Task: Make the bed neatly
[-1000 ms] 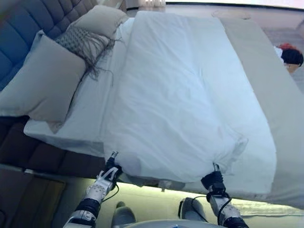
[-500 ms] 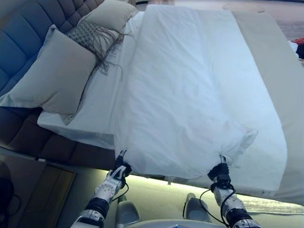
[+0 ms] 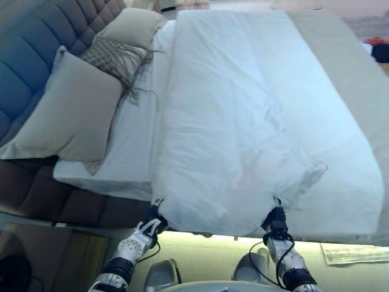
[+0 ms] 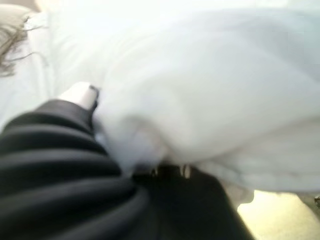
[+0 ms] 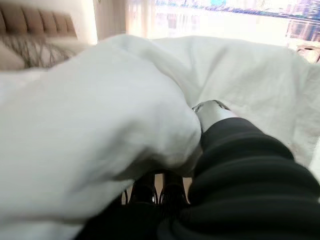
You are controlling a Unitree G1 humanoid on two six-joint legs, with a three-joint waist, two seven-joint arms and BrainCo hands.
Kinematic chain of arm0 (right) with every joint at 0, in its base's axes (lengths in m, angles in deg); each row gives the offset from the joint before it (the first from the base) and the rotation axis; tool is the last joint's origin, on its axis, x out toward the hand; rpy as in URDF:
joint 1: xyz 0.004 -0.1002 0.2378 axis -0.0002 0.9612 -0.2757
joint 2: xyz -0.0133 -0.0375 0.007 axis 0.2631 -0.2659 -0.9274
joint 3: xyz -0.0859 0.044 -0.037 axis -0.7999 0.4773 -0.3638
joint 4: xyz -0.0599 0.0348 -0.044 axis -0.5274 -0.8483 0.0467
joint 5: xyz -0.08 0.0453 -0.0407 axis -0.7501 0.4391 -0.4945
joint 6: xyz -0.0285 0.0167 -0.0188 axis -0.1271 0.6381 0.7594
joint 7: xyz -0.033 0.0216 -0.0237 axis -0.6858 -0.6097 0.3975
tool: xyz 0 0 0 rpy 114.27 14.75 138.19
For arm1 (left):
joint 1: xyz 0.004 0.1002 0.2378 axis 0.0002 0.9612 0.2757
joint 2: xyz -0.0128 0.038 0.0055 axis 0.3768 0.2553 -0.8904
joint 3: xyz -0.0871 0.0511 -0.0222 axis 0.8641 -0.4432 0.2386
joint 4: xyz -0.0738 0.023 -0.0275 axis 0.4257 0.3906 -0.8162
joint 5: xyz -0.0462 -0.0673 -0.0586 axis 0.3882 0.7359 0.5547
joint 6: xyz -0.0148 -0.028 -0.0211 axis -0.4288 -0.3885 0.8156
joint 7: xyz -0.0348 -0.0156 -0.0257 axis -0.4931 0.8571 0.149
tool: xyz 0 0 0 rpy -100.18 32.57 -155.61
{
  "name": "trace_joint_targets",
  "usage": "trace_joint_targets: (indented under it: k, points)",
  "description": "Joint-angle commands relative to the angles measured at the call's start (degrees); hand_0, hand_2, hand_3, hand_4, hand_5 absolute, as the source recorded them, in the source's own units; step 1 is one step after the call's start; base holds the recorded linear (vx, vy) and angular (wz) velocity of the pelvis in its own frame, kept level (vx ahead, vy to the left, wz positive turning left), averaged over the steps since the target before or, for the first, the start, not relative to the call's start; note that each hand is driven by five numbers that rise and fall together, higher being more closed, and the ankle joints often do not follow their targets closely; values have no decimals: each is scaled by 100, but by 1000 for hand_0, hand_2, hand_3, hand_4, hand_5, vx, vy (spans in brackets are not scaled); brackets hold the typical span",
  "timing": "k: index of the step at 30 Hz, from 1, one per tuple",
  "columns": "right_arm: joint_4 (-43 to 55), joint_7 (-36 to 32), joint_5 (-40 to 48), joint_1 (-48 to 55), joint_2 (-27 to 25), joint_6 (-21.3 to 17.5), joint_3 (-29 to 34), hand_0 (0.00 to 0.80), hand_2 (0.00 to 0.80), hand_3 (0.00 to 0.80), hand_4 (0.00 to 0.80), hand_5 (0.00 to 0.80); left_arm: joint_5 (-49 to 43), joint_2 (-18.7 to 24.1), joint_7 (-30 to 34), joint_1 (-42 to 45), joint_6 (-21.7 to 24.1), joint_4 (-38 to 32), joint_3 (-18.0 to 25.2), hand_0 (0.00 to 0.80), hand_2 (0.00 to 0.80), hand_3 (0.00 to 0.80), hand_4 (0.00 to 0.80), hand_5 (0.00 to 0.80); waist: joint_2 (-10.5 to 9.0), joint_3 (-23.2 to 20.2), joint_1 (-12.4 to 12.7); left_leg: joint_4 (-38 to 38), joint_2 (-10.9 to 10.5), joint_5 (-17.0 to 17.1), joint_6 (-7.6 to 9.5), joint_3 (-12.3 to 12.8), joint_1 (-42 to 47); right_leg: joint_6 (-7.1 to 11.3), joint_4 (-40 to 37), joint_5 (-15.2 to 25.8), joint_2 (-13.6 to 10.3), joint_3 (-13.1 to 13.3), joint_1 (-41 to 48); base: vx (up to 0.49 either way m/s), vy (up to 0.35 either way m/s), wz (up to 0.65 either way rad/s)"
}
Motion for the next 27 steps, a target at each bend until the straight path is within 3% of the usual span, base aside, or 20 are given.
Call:
trace_joint_targets:
  k: [1,3,7,15,27]
  points:
    - [-271,-537,280,-922,-175,-180,-206,800,800,800,800,800,236,-112,459,-992,645,-228,-167,800,800,800,800,800,199,587,55,-653,378,1081,-21,-179,-458,74,-285,773,273,221,-543,-437,-48,53]
    - [-573,-552,378,-1317,-231,-213,-251,800,800,800,800,800,387,-105,436,-1360,767,-49,-194,800,800,800,800,800,188,844,72,-566,421,1218,-58,-255,-849,51,-199,817,316,181,-862,-279,10,16]
    - [-988,-438,509,-1497,-404,-119,-81,800,800,800,800,800,638,-156,527,-1589,732,363,-3,800,800,800,800,800,189,1102,43,-457,308,1323,-42,-258,-1292,49,-12,778,288,177,-1212,-108,97,-7]
    - [-2345,-556,867,-2116,-747,272,537,800,800,800,800,800,323,-347,966,-2058,1291,1065,247,800,800,800,800,800,141,1614,-35,-322,189,1387,-3,-117,-1979,37,4,815,328,247,-1783,-112,98,1]
    - [-2727,-228,882,-1967,-1053,315,1063,800,800,800,800,800,-158,-236,1371,-2175,1442,1671,419,800,800,800,800,800,128,1764,-137,-134,178,1374,-31,-117,-2982,-1,-132,875,254,435,-2611,-39,72,-4]
